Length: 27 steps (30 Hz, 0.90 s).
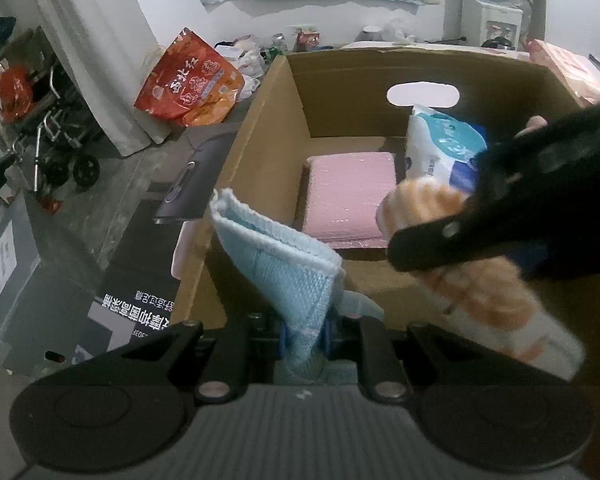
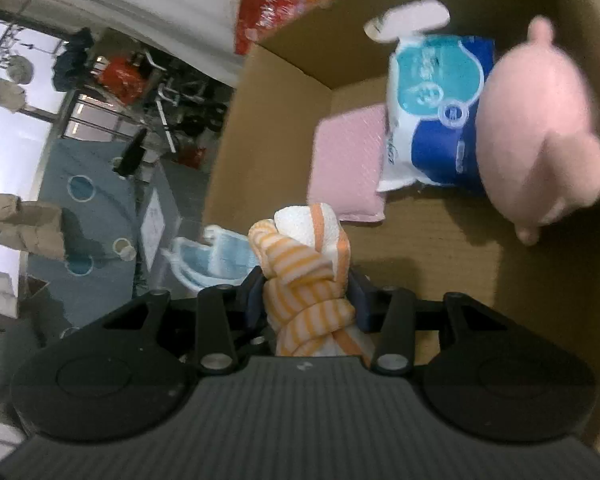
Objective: Organize soft objects
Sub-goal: 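Carry both cloths into the cardboard box and open both tools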
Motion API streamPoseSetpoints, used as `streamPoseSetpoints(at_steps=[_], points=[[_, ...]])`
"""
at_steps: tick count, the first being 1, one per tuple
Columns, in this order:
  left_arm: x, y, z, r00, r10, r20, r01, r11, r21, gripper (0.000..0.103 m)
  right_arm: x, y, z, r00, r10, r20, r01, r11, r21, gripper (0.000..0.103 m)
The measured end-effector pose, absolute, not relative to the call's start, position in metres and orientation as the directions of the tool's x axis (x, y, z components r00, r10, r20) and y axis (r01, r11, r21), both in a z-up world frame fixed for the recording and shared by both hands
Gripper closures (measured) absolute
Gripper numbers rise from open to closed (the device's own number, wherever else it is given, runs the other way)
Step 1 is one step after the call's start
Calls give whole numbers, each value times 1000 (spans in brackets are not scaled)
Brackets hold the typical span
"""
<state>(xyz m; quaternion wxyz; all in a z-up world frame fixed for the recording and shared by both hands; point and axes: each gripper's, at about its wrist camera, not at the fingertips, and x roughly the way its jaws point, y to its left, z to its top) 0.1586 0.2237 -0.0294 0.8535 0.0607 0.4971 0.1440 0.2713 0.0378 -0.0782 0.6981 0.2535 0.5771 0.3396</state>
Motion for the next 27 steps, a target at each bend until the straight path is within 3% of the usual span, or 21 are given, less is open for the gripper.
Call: streamPoseSetpoints(at_steps=[7,14,20,27], points=[[162,229,-34,451,298,-841,-203,952,228,73,281,55,-123,64,739,-671,-86,674,734,50],[160,224,-23,480,286,-829,-202,956,213,47,280,52,-125,64,766,-639,-91,642,761,50],[154,216,-7,517,286,-807,-205,956,208,40,277,39,-102,104,794,-599,-126,608,784,48],[146,209,8,538,299,-788,-227,952,207,40,272,3,-69,153,834,-530,-153,550,821,47]])
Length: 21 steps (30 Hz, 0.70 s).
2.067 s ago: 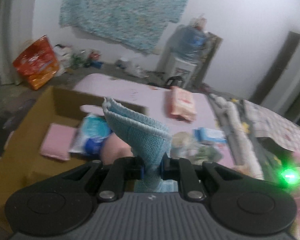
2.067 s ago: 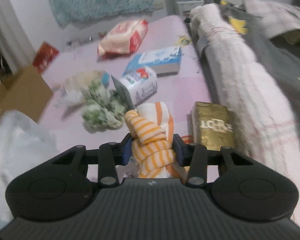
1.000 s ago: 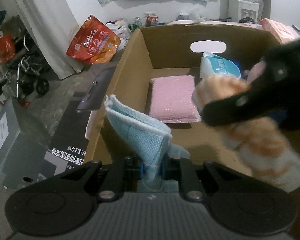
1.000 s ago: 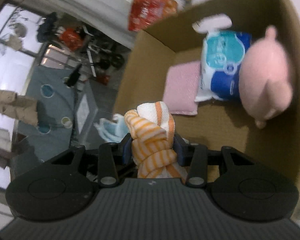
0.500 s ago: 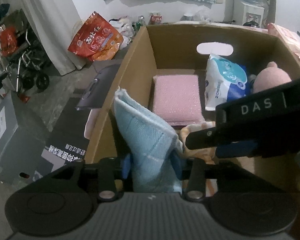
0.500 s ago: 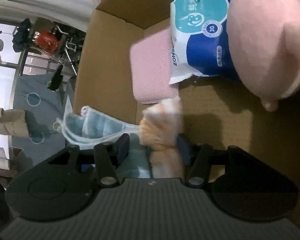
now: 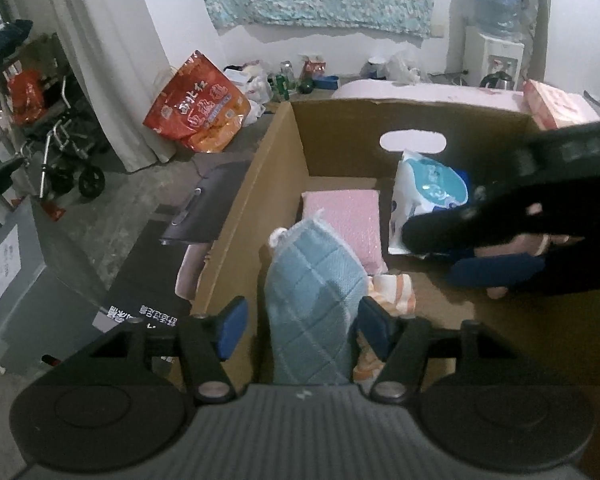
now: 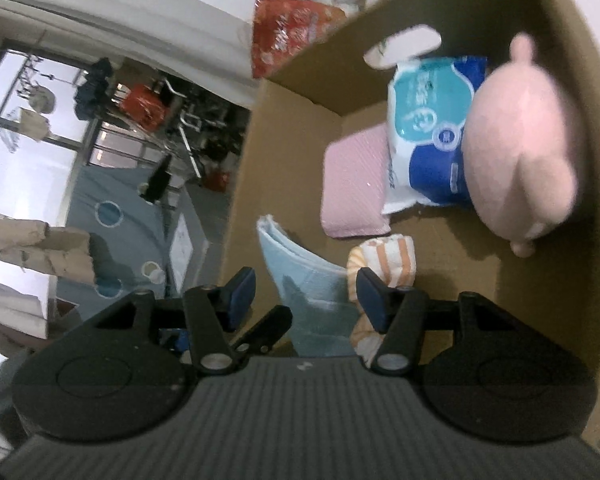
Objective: Organize soft objects
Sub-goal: 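Carry both cloths into the cardboard box and open both tools, then withdraw both tools and move the right tool to the gold LC pack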
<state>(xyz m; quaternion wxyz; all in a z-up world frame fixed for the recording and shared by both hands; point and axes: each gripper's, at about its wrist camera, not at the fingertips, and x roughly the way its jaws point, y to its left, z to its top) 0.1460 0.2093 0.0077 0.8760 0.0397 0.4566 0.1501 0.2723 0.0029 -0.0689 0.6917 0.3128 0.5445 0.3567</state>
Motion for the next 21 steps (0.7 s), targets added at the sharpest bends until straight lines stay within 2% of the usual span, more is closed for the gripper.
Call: streamPoseSetpoints(at_steps=[4,6,8,13,18,21], points=[[136,204,22,562,286,-776,-235,955,182,40,266,-29,-49,175,862,-476,-182,503,845,46],[129,199,33,586,265,-766,-225,961,160,36,259,-49,-37,184,876,-446,-202,478,855,45],[120,188,45,616,242,-750,-212,967,139,28,251,-69,-27,198,886,-419,-233,458,858,39],[101,152,70,682,161,-714,-140,986,88,17,222,-135,-9,254,901,-352,-286,418,863,27],[88,105,78,718,48,-694,-32,999,37,14,180,-213,-6,331,904,-269,-308,373,875,23],[85,72,77,722,-17,-692,33,999,11,14,157,-260,-14,382,889,-253,-301,378,875,22]])
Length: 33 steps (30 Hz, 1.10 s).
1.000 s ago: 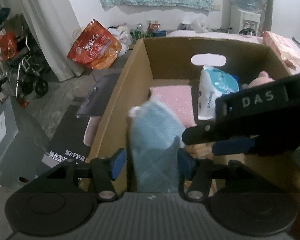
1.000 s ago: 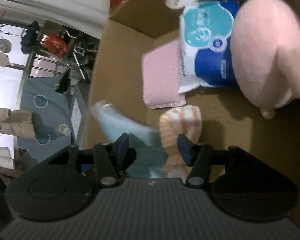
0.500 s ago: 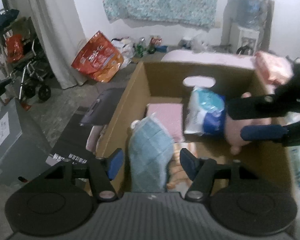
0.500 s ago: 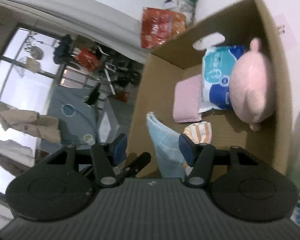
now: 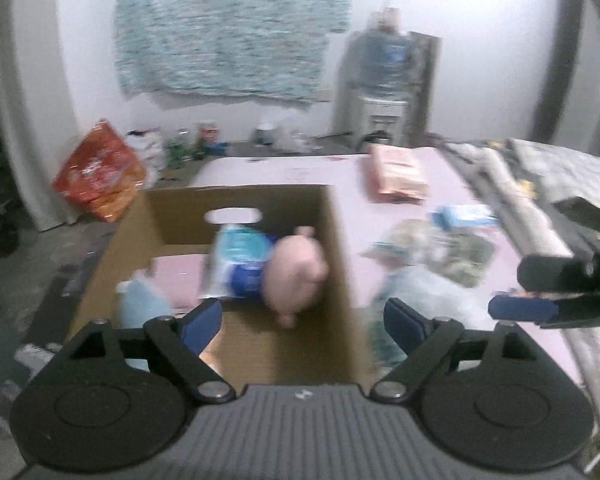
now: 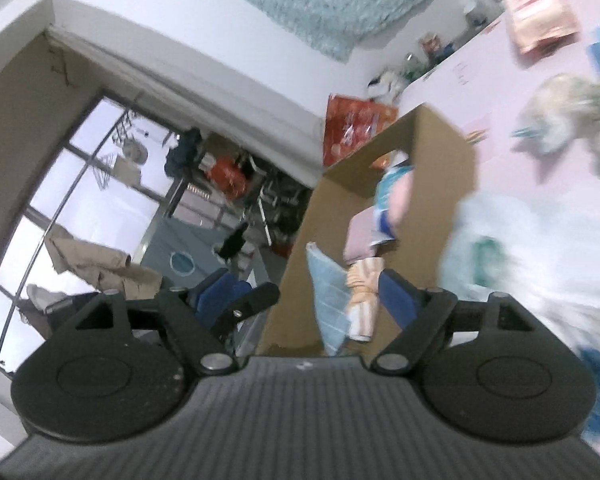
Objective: Organize soft objects
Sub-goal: 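Withdraw both tools and move the right tool to the gold LC pack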
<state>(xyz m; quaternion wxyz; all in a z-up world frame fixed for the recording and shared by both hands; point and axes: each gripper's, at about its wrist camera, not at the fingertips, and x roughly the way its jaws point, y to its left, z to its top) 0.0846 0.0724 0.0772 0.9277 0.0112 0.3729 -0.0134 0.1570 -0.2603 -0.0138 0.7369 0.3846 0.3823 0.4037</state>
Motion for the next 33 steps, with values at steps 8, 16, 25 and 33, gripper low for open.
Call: streamPoseSetpoints(at_steps=[8,16,25,33], points=[[92,-27,59,699,-163,-696,210,978,-18,13,117,-379,-35,574,743,-344,-253,561,788,22],[118,-88,19,666,-201,-718,215,974,-73,13,142,-464,-64,690,485,-537,-120,809,576,22],[140,-92,-2,682,-115,-722,136,990,-29,19,225,-477,-121,654,312,-689,-45,925,376,44],[144,-83,-5,702,-104,-705,105,994,-42,28,244,-451,-141,668,187,-720,-62,979,197,69]])
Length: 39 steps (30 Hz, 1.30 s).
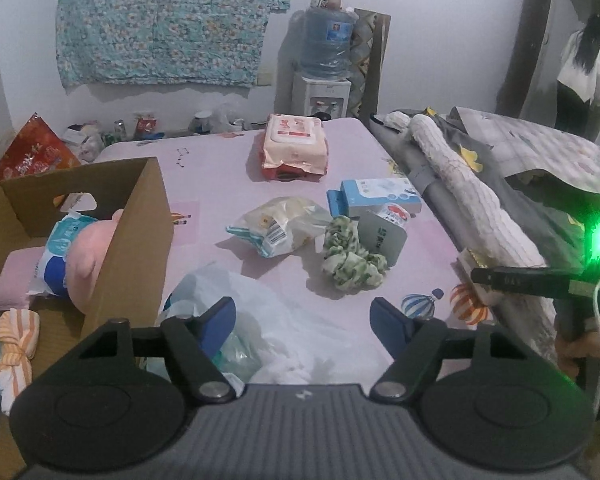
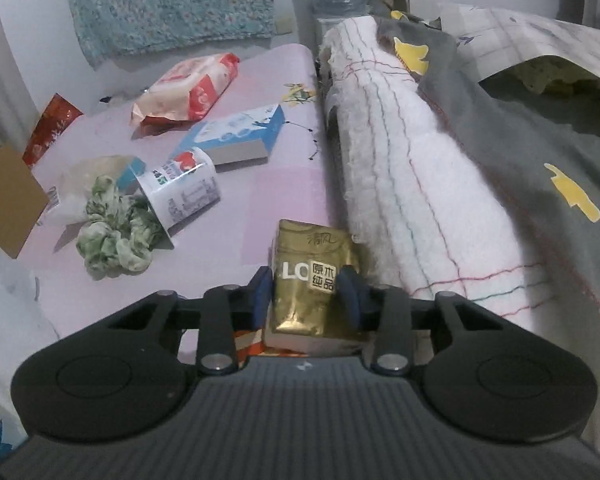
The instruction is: Organize soft objects
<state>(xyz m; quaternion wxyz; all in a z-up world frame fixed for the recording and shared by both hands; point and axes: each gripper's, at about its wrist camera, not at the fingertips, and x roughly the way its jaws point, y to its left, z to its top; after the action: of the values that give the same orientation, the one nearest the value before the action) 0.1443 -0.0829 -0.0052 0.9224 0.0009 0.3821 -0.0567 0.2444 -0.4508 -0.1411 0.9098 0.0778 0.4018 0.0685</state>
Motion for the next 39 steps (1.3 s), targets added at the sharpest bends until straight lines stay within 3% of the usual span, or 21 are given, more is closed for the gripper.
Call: streamPoseSetpoints(at_steps=[7,11,22,24,26,29,31,33,34,35,39], points=[[139,-90,-10,682,-156,-715,155,986,-67,28,219,-446,-134,654,209,-727,-99,976,192,71],[133,-98,-13,661,-194,-725,197,977,-82,28,189,-436,-126,630,285,-722,-153,958,244,76],[118,-119,-7,648,-251,-719,285,956,-76,27,113,-420,-129,573,416,-706,-165,902,398,75],[116,-121,-5,652,-255,-715,292,954,-73,27,109,-430,-120,624,396,-674,-146,906,397,69],[115,-124,-3,652,-256,-714,294,953,-73,27,111,-440,-114,668,368,-646,-117,910,398,49],[115,-130,-1,650,-257,-715,300,952,-69,27,124,-445,-114,695,336,-636,-87,917,390,36],[116,-135,-2,641,-262,-721,308,949,-71,27,137,-443,-120,691,326,-645,-70,918,389,34],[117,-137,-3,626,-271,-731,316,945,-79,27,150,-438,-130,677,330,-658,-72,919,387,34],[118,-139,-4,617,-275,-738,319,944,-85,28,154,-434,-135,670,333,-664,-79,921,382,39],[119,-139,-5,610,-278,-742,322,943,-89,28,158,-429,-141,663,330,-672,-87,925,369,54],[125,-142,-7,576,-292,-763,348,933,-94,28,152,-424,-148,656,348,-670,-108,922,373,63]])
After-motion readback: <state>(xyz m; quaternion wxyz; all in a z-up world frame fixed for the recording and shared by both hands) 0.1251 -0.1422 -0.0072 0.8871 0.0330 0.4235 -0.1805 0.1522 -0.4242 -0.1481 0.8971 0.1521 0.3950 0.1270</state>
